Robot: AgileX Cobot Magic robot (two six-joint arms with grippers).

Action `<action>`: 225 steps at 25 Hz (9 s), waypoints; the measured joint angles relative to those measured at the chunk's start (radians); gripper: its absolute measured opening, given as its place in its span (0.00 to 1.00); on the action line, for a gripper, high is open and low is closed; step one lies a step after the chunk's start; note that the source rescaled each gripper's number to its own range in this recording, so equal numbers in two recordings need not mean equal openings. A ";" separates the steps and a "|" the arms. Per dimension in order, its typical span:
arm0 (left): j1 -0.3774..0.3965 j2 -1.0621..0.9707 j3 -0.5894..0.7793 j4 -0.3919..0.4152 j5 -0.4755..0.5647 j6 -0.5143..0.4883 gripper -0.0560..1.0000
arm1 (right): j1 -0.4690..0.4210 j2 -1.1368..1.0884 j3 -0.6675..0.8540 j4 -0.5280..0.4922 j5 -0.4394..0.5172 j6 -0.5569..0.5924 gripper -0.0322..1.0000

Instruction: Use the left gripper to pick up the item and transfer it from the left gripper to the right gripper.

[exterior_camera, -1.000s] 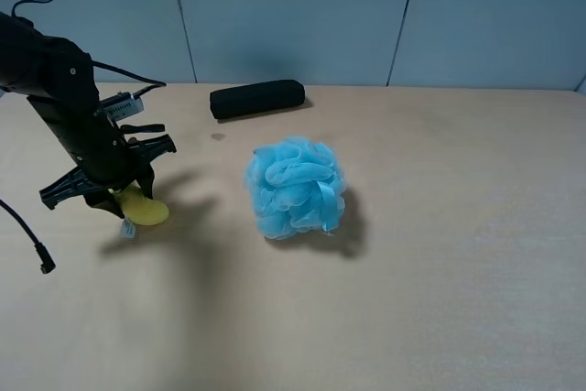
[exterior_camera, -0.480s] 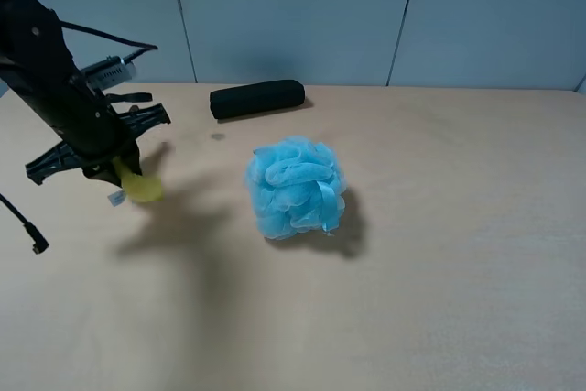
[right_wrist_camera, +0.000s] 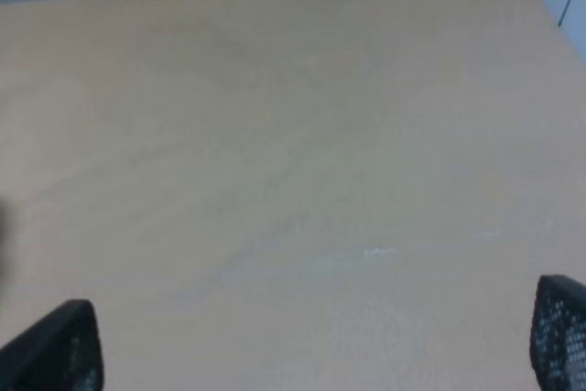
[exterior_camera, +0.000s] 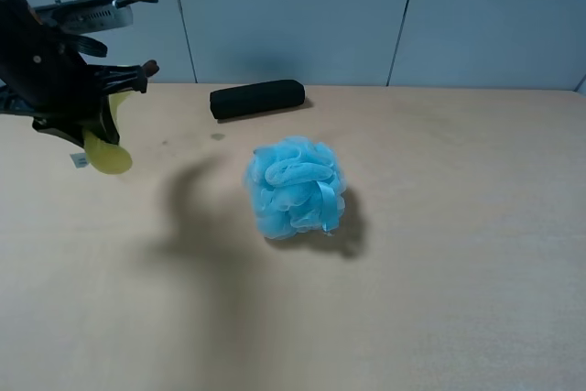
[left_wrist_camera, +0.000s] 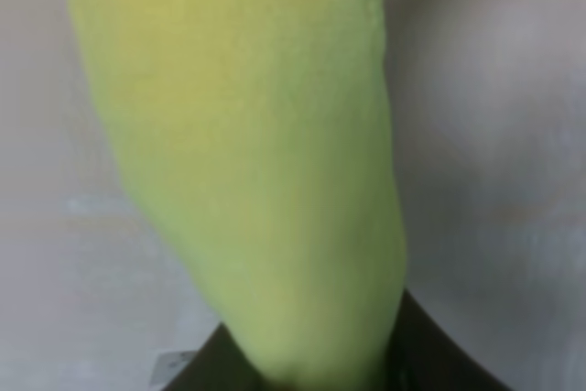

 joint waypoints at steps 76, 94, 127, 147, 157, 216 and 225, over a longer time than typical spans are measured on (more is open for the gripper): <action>-0.466 0.037 -0.213 -0.193 0.155 1.103 0.05 | 0.779 1.171 -0.318 0.505 -0.580 -0.796 0.34; -0.466 0.037 -0.214 -0.188 0.043 1.036 0.91 | 0.779 1.173 -0.318 0.502 -0.569 -0.801 0.03; -0.466 -1.203 0.314 0.053 0.320 0.357 1.00 | 0.779 1.173 -0.318 0.506 -0.547 -0.804 0.03; -0.466 -1.492 0.578 0.030 0.206 0.379 1.00 | 0.779 1.173 -0.318 0.506 -0.556 -0.761 0.03; -0.212 -1.492 0.578 0.030 0.205 0.376 1.00 | 0.779 1.173 -0.318 0.400 -0.586 -0.552 0.03; 0.305 -1.526 0.578 0.041 0.206 0.376 1.00 | 0.105 1.720 -0.334 0.155 -0.699 -0.210 0.98; 0.305 -1.526 0.578 0.041 0.206 0.376 1.00 | 0.105 1.508 -0.483 0.155 -0.308 -0.210 0.99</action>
